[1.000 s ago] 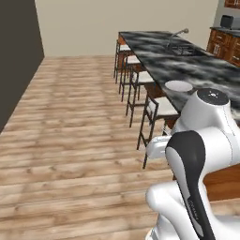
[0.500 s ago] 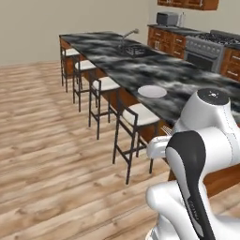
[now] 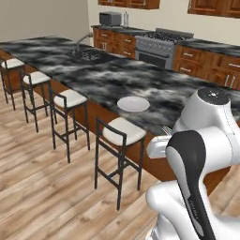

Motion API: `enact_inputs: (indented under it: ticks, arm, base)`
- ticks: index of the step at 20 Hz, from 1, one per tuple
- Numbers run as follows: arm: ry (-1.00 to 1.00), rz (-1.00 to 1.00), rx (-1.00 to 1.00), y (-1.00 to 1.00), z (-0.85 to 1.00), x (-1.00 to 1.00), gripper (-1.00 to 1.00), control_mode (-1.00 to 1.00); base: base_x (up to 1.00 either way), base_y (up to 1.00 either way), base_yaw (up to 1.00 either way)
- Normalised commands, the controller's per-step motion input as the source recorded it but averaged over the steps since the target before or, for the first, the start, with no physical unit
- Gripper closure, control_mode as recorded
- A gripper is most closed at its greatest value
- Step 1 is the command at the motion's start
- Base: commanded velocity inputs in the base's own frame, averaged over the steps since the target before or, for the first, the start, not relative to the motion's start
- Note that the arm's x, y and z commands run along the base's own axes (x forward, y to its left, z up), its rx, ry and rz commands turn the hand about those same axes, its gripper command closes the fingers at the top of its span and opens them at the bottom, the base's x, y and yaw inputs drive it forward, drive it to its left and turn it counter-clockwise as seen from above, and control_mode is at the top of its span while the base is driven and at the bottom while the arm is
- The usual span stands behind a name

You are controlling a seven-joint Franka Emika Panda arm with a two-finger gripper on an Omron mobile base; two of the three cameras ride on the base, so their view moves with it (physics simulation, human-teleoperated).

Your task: Take the fork and place it on the left side of the plate. Then take the spoon and place it on the right side of the plate. Make sure they're directly next to the plate.

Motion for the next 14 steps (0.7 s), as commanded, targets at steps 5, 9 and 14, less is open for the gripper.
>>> enact_inputs:
  ticks: [5,9,14]
  arm:
    - [0.0,0.0,0.0,0.0,0.0,0.0,1.0,1.0]
    - [0.0,0.0,0.0,0.0,0.0,0.0,1.0,1.0]
    - [0.0,0.0,0.0,0.0,0.0,0.0,1.0,1.0]
  base:
    - [0.22,0.97,-0.37]
    - [0.04,1.0,-0.35]
    - [0.21,0.78,-0.48]
